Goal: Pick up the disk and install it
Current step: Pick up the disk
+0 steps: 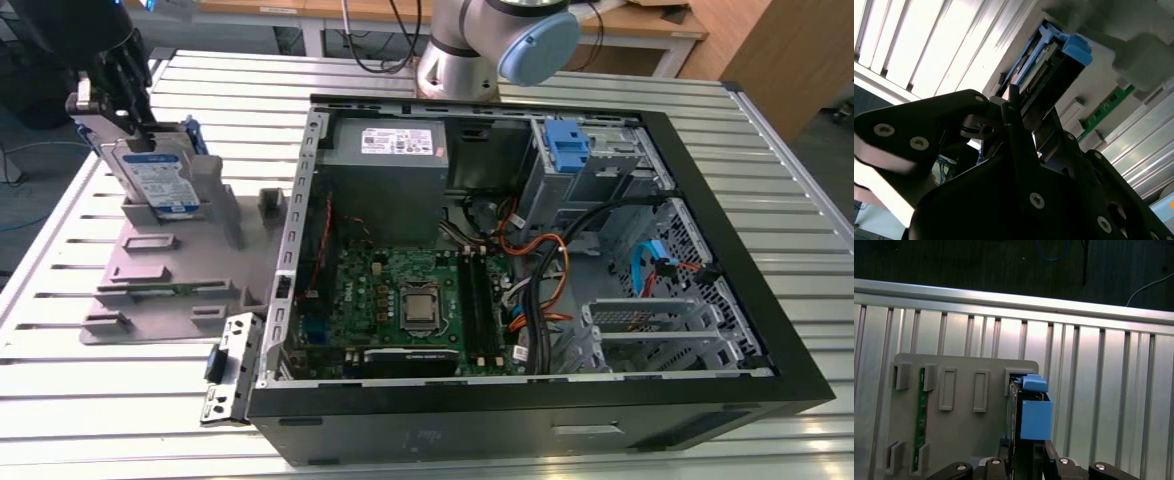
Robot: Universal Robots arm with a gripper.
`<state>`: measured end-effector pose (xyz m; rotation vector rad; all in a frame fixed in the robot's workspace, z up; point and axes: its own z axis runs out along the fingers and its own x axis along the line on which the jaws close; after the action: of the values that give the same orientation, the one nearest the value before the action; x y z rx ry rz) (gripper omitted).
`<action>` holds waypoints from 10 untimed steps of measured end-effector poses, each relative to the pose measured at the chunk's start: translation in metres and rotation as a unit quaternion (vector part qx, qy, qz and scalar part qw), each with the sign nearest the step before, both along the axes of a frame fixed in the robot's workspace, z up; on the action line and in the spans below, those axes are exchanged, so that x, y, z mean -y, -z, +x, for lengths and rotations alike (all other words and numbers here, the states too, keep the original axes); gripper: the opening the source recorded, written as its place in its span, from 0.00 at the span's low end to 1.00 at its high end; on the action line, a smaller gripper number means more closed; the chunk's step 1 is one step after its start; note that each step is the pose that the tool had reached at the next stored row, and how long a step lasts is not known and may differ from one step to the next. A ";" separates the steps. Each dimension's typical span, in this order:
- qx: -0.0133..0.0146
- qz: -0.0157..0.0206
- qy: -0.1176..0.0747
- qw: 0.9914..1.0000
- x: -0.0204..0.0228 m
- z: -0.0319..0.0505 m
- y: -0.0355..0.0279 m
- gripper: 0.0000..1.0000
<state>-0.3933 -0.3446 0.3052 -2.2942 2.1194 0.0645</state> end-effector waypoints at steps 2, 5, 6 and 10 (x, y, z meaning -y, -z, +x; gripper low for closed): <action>0.000 0.000 0.000 1.000 0.0000 0.0000 0.0000 0.35; 0.000 0.000 0.000 1.000 0.0000 0.0000 0.0000 0.35; 0.000 0.000 0.000 1.000 0.0000 0.0000 -0.0001 0.35; 0.000 0.000 0.000 1.000 0.0000 0.0000 -0.0001 0.35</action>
<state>-0.3933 -0.3446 0.3053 -2.2943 2.1194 0.0646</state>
